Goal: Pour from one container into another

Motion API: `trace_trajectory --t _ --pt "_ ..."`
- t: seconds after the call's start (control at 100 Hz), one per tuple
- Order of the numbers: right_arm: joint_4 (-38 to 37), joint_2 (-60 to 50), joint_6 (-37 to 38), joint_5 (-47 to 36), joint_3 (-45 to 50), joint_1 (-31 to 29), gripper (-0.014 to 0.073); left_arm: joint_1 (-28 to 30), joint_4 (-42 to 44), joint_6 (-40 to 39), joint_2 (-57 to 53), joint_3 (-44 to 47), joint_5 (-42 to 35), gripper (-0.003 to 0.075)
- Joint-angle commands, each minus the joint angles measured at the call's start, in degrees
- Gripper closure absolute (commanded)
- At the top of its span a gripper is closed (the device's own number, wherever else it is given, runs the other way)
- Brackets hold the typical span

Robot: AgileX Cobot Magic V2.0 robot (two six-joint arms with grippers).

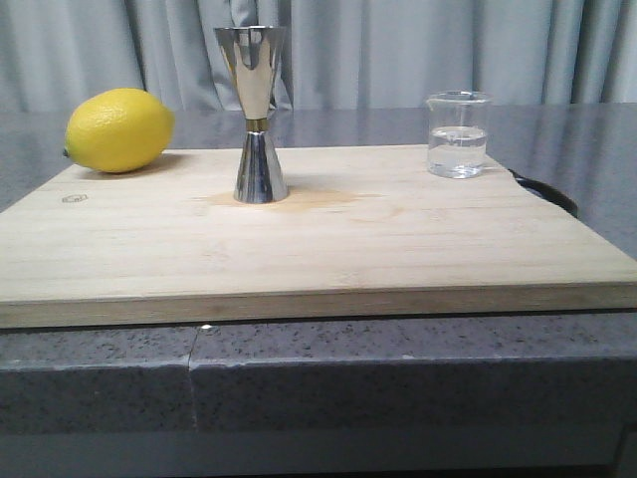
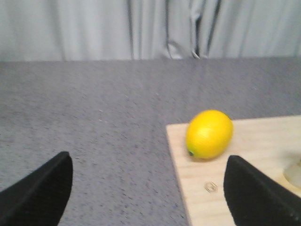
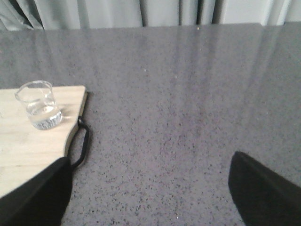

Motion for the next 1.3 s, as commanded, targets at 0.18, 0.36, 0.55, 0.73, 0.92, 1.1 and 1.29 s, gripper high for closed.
trace_trajectory --t 0.18,0.36,0.55,0.73,0.92,1.1,1.29 --pt "-0.12 4.58 -0.61 -1.76 -3.24 -0.32 -0.0020 -10.83 -16.68 18.97 15.32 -7.08 1.28 0.0111" --pt "-0.12 4.58 -0.61 -1.76 -3.24 -0.32 -0.0020 -15.28 -30.85 31.15 25.68 -10.42 4.74 0.0111" --pt "-0.12 4.58 -0.61 -1.79 -3.24 -0.32 -0.0011 -12.50 -36.09 37.72 34.12 -17.13 13.33 0.0111" --pt "-0.12 4.58 -0.61 -1.79 -3.24 -0.32 -0.0011 -5.79 -55.13 63.75 38.38 -16.72 16.04 0.0111" --pt "-0.12 4.58 -0.61 -1.79 -3.24 -0.32 -0.0011 -1.18 -74.92 90.29 44.50 -14.43 23.80 0.0112" --pt "-0.12 4.58 -0.61 -2.25 -3.24 -0.32 -0.0011 -1.63 -81.34 101.85 50.58 -14.43 31.46 0.0112" --pt "-0.12 4.58 -0.61 -3.30 -3.24 -0.32 -0.0011 -1.63 -88.52 110.79 55.67 -14.43 38.55 0.0112"
